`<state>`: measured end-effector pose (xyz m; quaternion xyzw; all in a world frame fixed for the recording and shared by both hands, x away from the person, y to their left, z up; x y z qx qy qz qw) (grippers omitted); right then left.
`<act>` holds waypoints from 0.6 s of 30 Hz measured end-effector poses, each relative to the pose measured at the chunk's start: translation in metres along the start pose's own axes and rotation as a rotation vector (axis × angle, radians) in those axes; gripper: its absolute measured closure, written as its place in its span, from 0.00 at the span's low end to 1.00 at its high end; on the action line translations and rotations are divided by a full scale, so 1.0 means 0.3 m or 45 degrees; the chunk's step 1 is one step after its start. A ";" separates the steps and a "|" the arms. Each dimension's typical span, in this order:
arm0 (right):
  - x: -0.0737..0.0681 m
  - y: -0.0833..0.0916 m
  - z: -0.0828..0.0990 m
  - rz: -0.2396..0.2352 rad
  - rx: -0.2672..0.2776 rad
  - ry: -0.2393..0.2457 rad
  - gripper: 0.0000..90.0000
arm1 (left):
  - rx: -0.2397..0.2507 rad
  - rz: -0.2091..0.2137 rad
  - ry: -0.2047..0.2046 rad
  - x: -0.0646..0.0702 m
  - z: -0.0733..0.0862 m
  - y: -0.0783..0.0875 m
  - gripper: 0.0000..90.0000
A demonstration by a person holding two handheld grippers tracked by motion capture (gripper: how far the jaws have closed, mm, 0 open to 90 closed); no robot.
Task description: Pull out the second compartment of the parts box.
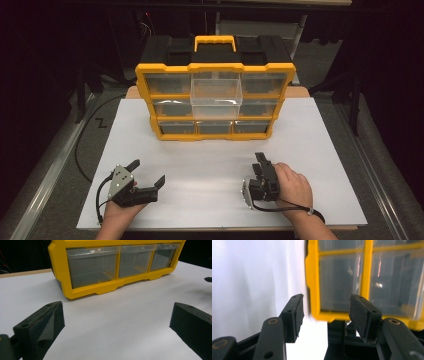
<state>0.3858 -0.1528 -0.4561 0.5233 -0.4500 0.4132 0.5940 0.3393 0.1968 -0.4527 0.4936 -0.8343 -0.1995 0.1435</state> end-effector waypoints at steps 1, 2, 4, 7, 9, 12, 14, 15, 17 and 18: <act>-0.002 -0.003 0.017 0.000 -0.004 0.002 0.52 | 0.000 -0.002 0.002 -0.001 0.000 0.000 0.00; -0.004 -0.006 0.034 0.004 -0.008 -0.005 0.51 | 0.002 -0.004 0.006 -0.001 0.000 0.001 0.00; -0.008 -0.005 0.069 -0.001 -0.038 0.002 0.50 | 0.000 -0.010 0.013 -0.003 0.002 0.001 0.00; -0.003 -0.001 0.102 0.014 -0.031 0.010 0.48 | 0.000 -0.014 0.017 -0.006 0.002 0.000 0.00; -0.004 -0.003 0.119 0.002 -0.032 -0.013 0.47 | -0.002 -0.015 0.017 -0.005 0.002 -0.001 0.00; 0.007 -0.010 0.132 -0.008 -0.042 -0.021 0.46 | -0.001 -0.015 0.013 -0.005 0.001 -0.001 0.00; 0.007 -0.017 0.141 -0.020 -0.053 -0.037 0.45 | 0.002 -0.014 0.013 -0.004 0.000 0.001 0.00; 0.003 -0.028 0.148 -0.030 -0.051 -0.035 0.44 | 0.003 -0.013 0.011 -0.003 -0.001 0.002 0.00; -0.001 -0.030 0.154 -0.042 -0.066 -0.032 0.43 | 0.002 -0.013 0.005 -0.002 -0.001 0.003 0.00; -0.003 -0.034 0.157 -0.050 -0.069 -0.032 0.42 | 0.003 -0.012 0.004 -0.001 -0.001 0.004 0.00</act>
Point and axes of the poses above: each handheld gripper's, and its own axes: y roughly backward along the jaws, z roughly out of its underside, x roughly to its right, the point moved 7 cm from there along -y, roughly forward along the jaws, and after that the axes turned 13 degrees about -x, right-handed, at the moved point
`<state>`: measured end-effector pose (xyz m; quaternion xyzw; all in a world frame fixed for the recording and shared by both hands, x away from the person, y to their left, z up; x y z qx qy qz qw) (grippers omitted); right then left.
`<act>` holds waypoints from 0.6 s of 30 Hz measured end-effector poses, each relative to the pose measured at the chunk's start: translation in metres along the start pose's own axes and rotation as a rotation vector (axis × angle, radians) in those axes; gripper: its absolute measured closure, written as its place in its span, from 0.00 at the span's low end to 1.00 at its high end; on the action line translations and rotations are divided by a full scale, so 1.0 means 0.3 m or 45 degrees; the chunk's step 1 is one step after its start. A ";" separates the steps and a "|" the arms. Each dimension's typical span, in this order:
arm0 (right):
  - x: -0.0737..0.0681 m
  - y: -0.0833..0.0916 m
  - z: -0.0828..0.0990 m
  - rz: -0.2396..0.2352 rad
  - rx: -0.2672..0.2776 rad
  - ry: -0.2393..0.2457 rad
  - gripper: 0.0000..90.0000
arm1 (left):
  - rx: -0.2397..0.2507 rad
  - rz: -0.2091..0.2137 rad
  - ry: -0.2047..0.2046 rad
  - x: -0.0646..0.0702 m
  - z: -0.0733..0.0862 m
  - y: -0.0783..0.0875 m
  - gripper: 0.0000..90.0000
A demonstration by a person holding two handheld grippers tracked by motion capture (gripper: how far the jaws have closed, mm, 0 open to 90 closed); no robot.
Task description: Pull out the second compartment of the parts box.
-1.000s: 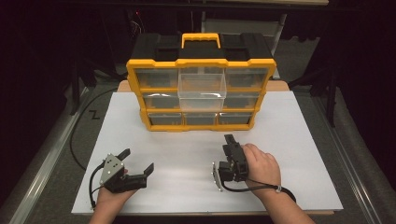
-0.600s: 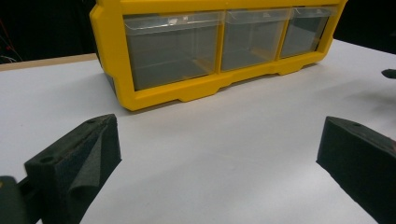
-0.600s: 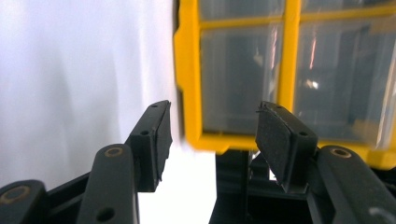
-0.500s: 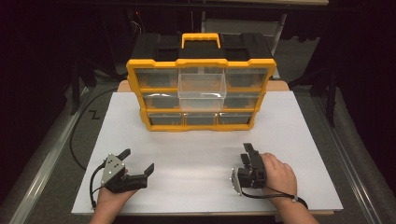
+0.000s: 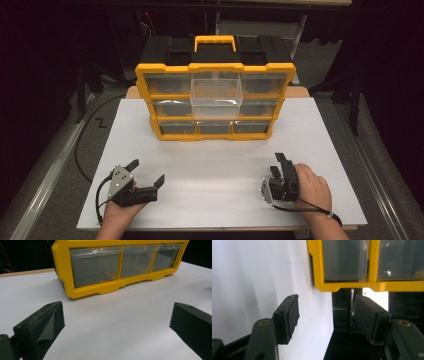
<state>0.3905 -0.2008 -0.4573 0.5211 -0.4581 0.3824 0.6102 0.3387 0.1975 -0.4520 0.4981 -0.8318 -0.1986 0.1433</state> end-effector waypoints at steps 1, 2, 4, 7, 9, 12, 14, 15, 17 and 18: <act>0.000 -0.003 0.003 -0.008 -0.005 0.004 0.41 | 0.000 0.000 0.000 0.001 0.000 0.000 0.00; -0.002 -0.005 0.004 -0.009 0.001 -0.002 0.40 | 0.000 0.001 0.000 0.001 0.000 0.000 0.00; -0.007 -0.002 0.011 -0.026 -0.021 -0.023 0.37 | -0.001 -0.001 0.000 -0.001 0.001 0.001 0.00; -0.006 0.001 0.011 -0.020 -0.020 -0.016 0.32 | -0.004 -0.001 0.001 -0.002 0.002 -0.001 0.00; -0.009 0.002 0.014 -0.025 -0.029 -0.026 0.28 | -0.007 -0.001 0.002 -0.002 0.002 -0.001 0.00; -0.005 0.000 0.016 -0.015 -0.021 -0.018 0.21 | -0.008 -0.004 -0.004 -0.001 0.001 -0.002 0.00; 0.000 -0.001 0.017 -0.003 -0.015 -0.008 0.17 | -0.009 -0.005 -0.007 -0.001 0.001 -0.003 0.00; 0.002 0.000 0.018 0.001 -0.016 -0.006 0.15 | -0.010 -0.006 -0.008 0.000 0.001 -0.003 0.00; 0.000 0.001 0.019 0.004 -0.013 -0.024 0.10 | -0.009 -0.006 -0.007 0.000 0.000 -0.004 0.00; -0.001 0.001 0.020 -0.001 -0.017 -0.028 0.07 | -0.009 -0.006 -0.007 0.000 0.000 -0.004 0.00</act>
Point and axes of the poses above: each handheld gripper's, and its own axes: y roughly backward along the jaws, z roughly out of its underside, x roughly to its right, the point moved 7 cm from there along -y, roughly forward along the jaws, and after that the axes turned 13 degrees about -x, right-handed, at the moved point
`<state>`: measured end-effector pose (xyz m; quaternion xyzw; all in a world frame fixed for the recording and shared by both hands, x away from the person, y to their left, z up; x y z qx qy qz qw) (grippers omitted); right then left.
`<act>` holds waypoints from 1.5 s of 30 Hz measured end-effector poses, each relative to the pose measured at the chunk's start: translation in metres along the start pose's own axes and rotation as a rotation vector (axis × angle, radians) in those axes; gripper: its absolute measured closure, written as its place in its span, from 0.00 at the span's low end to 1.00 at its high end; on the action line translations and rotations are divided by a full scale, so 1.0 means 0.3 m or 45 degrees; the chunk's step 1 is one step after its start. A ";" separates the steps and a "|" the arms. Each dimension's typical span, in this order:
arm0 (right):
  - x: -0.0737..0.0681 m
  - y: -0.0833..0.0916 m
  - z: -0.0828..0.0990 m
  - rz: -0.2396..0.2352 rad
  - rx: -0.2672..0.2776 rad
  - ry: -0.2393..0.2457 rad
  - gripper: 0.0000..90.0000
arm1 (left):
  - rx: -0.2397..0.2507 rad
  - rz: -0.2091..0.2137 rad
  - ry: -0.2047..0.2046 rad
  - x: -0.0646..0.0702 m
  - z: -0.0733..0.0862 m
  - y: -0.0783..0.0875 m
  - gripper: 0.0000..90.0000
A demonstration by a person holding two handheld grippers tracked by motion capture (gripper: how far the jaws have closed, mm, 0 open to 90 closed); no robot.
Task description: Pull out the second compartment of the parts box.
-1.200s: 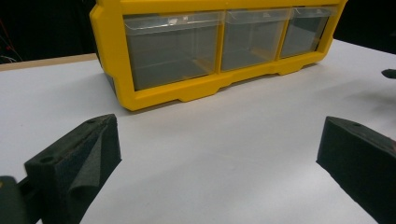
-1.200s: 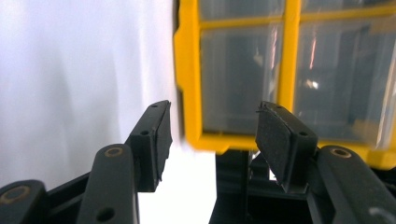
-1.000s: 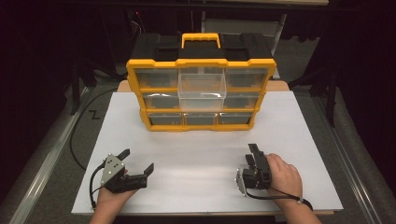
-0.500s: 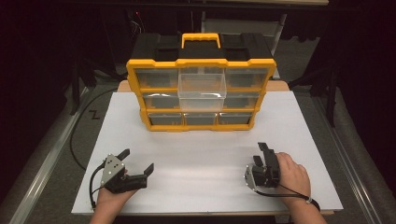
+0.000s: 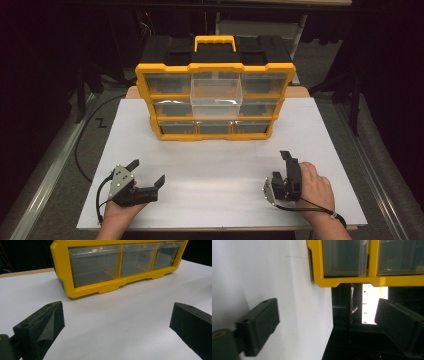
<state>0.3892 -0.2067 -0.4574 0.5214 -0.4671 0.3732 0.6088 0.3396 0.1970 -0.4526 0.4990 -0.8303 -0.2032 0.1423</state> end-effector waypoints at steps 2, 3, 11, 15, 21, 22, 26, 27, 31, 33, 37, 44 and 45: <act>-0.001 0.000 -0.002 0.009 0.003 0.003 0.01 | 0.000 0.002 0.000 0.000 0.000 0.000 0.00; -0.003 0.002 -0.004 0.005 0.008 0.006 0.01 | 0.001 0.000 -0.001 0.000 -0.001 0.001 0.00; 0.008 0.010 -0.013 0.005 0.037 -0.042 0.01 | -0.001 -0.008 0.006 -0.006 -0.001 0.002 0.00; 0.014 0.004 -0.001 -0.028 0.014 -0.121 0.01 | -0.007 -0.002 0.015 -0.006 0.000 0.001 0.00; 0.010 -0.023 0.030 -0.164 0.001 -0.351 0.01 | -0.021 0.000 0.033 -0.007 0.002 -0.003 0.00; 0.007 -0.028 0.034 -0.199 0.007 -0.405 0.01 | -0.020 -0.002 0.033 -0.008 0.002 -0.003 0.00; -0.007 -0.047 0.048 -0.343 0.006 -0.662 0.01 | -0.016 0.004 0.034 -0.008 0.001 -0.003 0.00; -0.009 -0.051 0.052 -0.376 0.008 -0.694 0.01 | -0.013 0.002 0.036 -0.009 0.001 -0.002 0.00; -0.009 -0.063 0.068 -0.457 -0.012 -0.835 0.01 | -0.018 0.003 0.043 -0.012 0.002 -0.002 0.00; -0.007 -0.064 0.071 -0.498 -0.008 -0.896 0.01 | -0.023 0.004 0.045 -0.014 0.003 -0.003 0.00; 0.001 -0.059 0.073 -0.577 0.016 -1.068 0.01 | -0.021 0.005 0.040 -0.012 0.002 -0.002 0.00; 0.035 -0.047 0.100 -0.668 0.079 -1.361 0.01 | -0.032 0.003 0.059 -0.021 0.007 -0.003 0.00; 0.039 -0.043 0.103 -0.687 0.107 -1.411 0.01 | -0.031 0.006 0.060 -0.022 0.006 -0.002 0.00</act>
Point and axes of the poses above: each handheld gripper's, and its own axes: y roughly backward along the jaws, z roughly out of its underside, x roughly to its right, the point moved 7 cm from there along -y, roughly forward along the jaws, and after that the axes turned 13 degrees about -x, right-handed, at the moved point
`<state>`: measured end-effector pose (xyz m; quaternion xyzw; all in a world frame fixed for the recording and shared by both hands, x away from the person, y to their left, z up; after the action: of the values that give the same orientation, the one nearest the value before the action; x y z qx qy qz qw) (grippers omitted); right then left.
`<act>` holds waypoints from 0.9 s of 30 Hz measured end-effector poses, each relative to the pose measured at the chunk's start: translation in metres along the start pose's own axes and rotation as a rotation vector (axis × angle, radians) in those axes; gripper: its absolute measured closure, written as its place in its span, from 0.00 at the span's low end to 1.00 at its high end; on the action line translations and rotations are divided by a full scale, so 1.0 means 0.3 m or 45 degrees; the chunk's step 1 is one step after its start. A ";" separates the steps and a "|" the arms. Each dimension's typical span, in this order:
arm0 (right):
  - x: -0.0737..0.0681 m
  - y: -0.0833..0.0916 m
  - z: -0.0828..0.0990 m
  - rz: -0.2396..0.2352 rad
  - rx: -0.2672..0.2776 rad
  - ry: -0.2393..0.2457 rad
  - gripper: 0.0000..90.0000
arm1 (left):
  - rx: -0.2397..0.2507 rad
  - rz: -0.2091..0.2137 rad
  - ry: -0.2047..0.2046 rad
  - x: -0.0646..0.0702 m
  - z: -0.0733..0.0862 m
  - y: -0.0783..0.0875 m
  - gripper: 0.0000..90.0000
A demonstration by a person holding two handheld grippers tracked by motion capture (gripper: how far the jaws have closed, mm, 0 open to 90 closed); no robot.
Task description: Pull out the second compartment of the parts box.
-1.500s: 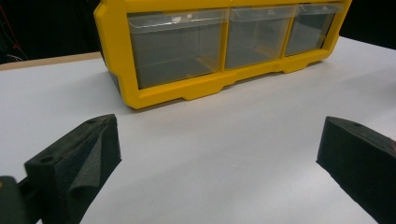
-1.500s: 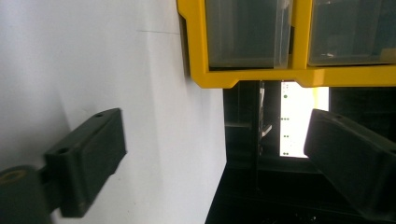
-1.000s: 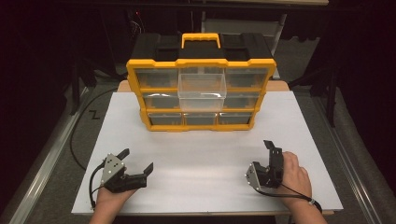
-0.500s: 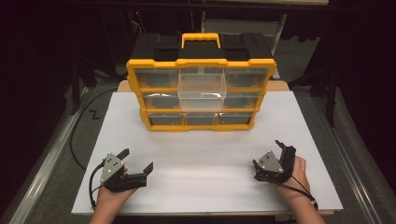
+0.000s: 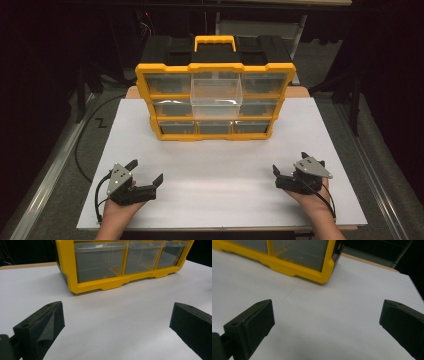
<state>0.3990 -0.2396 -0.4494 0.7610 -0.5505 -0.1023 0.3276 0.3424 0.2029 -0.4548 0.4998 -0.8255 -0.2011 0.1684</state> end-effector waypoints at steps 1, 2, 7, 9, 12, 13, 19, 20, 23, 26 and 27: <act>0.003 0.004 -0.002 -0.028 0.022 -0.036 0.01 | 0.004 0.005 0.007 0.000 -0.001 0.001 0.00; 0.003 0.012 -0.003 -0.055 0.043 -0.068 0.01 | 0.005 0.012 0.012 0.000 -0.001 0.002 0.00; 0.012 0.053 0.010 -0.190 0.147 -0.219 0.01 | 0.017 0.051 0.040 0.000 -0.005 0.007 0.00; 0.013 0.053 0.017 -0.208 0.147 -0.232 0.01 | 0.022 0.052 0.036 0.001 -0.007 0.008 0.00; 0.010 0.038 0.022 -0.196 0.125 -0.209 0.01 | 0.014 0.048 0.035 0.002 -0.005 0.002 0.00; 0.006 0.032 0.023 -0.204 0.120 -0.195 0.01 | 0.008 0.046 0.027 0.002 -0.005 0.001 0.00; 0.003 0.032 0.022 -0.189 0.123 -0.151 0.01 | 0.007 0.030 0.026 -0.002 -0.005 0.001 0.00; 0.005 0.032 0.022 -0.186 0.123 -0.150 0.01 | 0.004 0.029 0.029 -0.002 -0.003 0.000 0.00; 0.006 0.032 0.022 -0.190 0.122 -0.151 0.01 | 0.001 0.019 0.028 -0.003 -0.001 0.001 0.00; 0.005 0.038 0.017 -0.186 0.134 -0.149 0.01 | 0.008 0.013 0.035 -0.006 0.000 0.005 0.00; 0.005 0.039 0.015 -0.184 0.137 -0.147 0.01 | 0.008 0.010 0.038 -0.008 0.001 0.005 0.00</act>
<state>0.3882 -0.2450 -0.4455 0.8081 -0.5168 -0.1398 0.2456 0.3422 0.2059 -0.4544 0.5000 -0.8255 -0.1903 0.1800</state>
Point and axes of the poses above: each handheld gripper's, and its own axes: y roughly backward along the jaws, z roughly out of its underside, x roughly to its right, the point moved 7 cm from there along -y, roughly forward along the jaws, and after that the axes turned 13 degrees about -x, right-handed, at the moved point
